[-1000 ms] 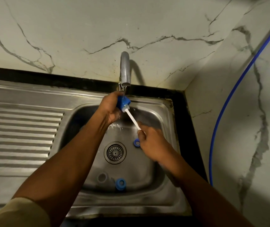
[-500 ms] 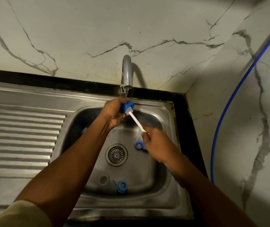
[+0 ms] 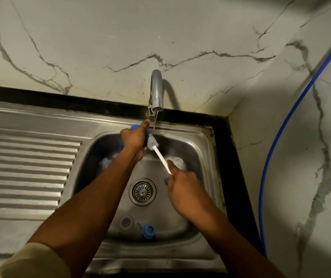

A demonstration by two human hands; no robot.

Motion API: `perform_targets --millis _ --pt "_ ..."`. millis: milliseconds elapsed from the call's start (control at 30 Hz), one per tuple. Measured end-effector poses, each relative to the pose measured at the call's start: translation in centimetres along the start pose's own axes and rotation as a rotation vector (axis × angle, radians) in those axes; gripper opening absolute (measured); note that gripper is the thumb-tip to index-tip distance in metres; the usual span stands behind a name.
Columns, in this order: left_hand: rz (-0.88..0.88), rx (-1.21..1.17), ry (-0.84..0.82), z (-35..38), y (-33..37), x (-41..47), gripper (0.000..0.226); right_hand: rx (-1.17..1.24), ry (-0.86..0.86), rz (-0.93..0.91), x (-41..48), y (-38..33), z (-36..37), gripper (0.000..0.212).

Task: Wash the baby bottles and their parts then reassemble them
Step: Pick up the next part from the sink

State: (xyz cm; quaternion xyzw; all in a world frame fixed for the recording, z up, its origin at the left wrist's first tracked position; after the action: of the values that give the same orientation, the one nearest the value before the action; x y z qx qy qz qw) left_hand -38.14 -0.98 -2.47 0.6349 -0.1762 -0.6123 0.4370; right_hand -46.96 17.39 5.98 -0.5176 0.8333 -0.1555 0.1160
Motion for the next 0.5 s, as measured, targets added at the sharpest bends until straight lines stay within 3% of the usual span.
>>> perform_targets --millis 167,233,333,433,500 --pt "-0.092 -0.059 -0.248 -0.4 -0.4 0.2 0.062 0.547 -0.072 0.329 -0.6 1.2 -0.7 0.038" --pt "-0.137 -0.095 -0.323 0.0 -1.3 -0.7 0.050 0.637 -0.120 0.342 -0.5 0.3 -0.1 0.039" --pt "-0.129 -0.022 -0.428 1.3 -2.2 -2.6 0.030 0.658 -0.033 0.361 1.6 -0.1 0.0 0.033" --pt "-0.133 -0.106 -0.316 1.0 -1.4 -2.7 0.029 0.645 -0.086 0.348 1.4 -0.6 0.2 0.033" --pt "-0.171 -0.206 -0.238 0.4 -0.6 -1.5 0.043 0.554 -0.130 0.279 -0.4 -1.2 0.5 0.036"
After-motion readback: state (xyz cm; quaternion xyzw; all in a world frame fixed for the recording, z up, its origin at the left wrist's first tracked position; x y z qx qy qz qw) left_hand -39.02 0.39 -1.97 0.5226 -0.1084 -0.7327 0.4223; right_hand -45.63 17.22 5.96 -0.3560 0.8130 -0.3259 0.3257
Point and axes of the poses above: each hand's wrist, its own x-axis towards the middle knuckle, its own z-axis out of the palm, y = z × x, the point moved 6 cm from there along x, towards the middle knuckle, and after that the axes turned 15 degrees about y, right-handed, at the moved point
